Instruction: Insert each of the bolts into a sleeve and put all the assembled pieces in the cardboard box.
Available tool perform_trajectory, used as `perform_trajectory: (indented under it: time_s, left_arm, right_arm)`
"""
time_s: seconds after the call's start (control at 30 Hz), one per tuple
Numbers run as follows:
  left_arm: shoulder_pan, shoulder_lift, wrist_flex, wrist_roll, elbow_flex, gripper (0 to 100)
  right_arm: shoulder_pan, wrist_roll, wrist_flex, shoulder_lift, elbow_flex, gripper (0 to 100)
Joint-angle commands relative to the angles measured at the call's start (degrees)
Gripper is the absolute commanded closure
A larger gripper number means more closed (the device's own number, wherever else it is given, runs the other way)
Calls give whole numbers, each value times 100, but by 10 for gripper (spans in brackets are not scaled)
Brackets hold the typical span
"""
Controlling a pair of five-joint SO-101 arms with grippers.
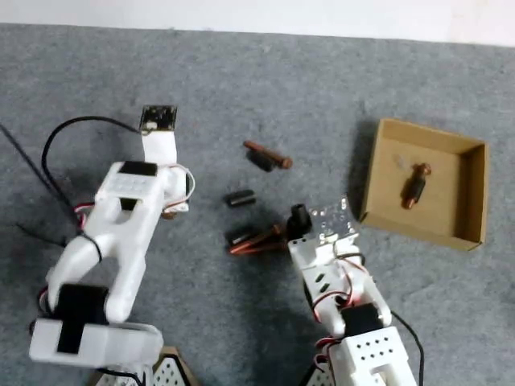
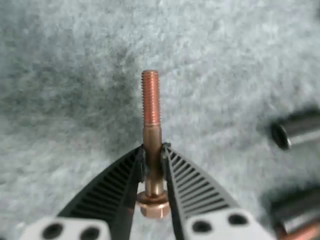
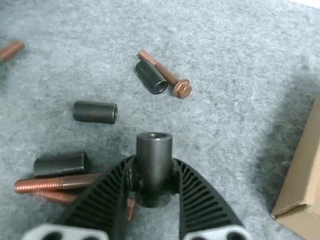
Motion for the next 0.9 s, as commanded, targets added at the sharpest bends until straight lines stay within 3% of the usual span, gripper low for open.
perform_trajectory:
  time_s: [0.0,0.2,0.27,0.47,0.57,0.73,0.87]
  left_arm:
    - [-13,-567,396,-914,-136,995]
    - [4,-629,448,-3727,268,993]
    - [84,-629,651,-4185,268,993]
    - [910,-541,958,-4264,611,995]
    - [1209,-444,475,-4264,1103,995]
    - [1253,-435,-651,-4264,1604,995]
    - [1182,-444,-413,-4334,1534,993]
  right_arm:
    - [57,53,-154,-101,-13,995]
    - [57,53,-154,-101,-13,995]
    - [57,53,-154,-101,-13,995]
    - [57,185,-154,-101,-13,995]
    - [57,316,-154,-119,48,995]
    - [57,325,-163,-119,84,995]
    - [57,325,-163,-119,84,995]
